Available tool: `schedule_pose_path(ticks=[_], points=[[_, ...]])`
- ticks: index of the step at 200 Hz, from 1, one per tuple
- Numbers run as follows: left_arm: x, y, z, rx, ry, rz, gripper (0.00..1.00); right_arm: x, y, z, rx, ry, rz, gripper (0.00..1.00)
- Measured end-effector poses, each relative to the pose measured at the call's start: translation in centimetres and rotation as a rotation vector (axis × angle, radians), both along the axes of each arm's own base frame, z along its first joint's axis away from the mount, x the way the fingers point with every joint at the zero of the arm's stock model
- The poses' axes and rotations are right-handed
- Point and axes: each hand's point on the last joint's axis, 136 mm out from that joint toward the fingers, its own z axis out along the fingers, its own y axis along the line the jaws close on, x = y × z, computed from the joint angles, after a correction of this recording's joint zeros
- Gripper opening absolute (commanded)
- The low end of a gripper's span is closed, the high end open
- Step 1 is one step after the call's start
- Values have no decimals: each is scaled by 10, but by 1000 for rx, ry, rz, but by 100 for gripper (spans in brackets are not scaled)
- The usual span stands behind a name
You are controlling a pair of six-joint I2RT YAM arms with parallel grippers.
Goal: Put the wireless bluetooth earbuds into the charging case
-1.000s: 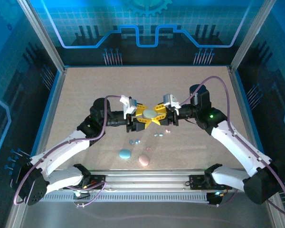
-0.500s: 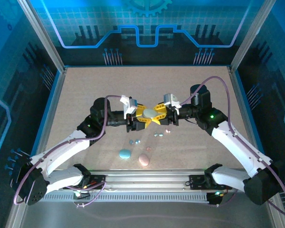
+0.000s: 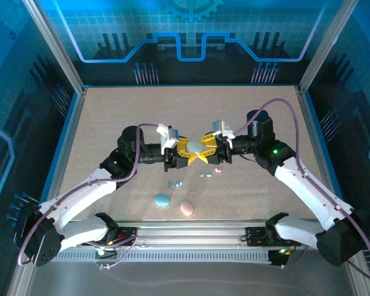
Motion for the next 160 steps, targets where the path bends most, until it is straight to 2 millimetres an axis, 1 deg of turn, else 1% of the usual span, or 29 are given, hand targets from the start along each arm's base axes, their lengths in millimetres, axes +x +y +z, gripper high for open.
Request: schedule_pose_path(ticks=[16,28,66,104,118,151,160], points=[[0,0,-1,7,-11,-1,32,0,-1,0,0,28,-7,46],[0,0,-3,13,-11,-1,32,1,-2,-1,0,53,-17,50],[-2,1,-10,37,3,-8,31,8,-5,1,3,80,-60,50],[-6,0,-10,35,5,-30,31,22,-8,-1,-11,82,-139,50],[-6,0,-9,33,5,-34,31,26,-10,0,-13,74,-163,48],[-7,0,-9,31,4,-40,31,26,-10,1,-12,72,-164,46],[-7,-1,-8,29,2,-40,31,27,-10,2,-13,73,-167,49]])
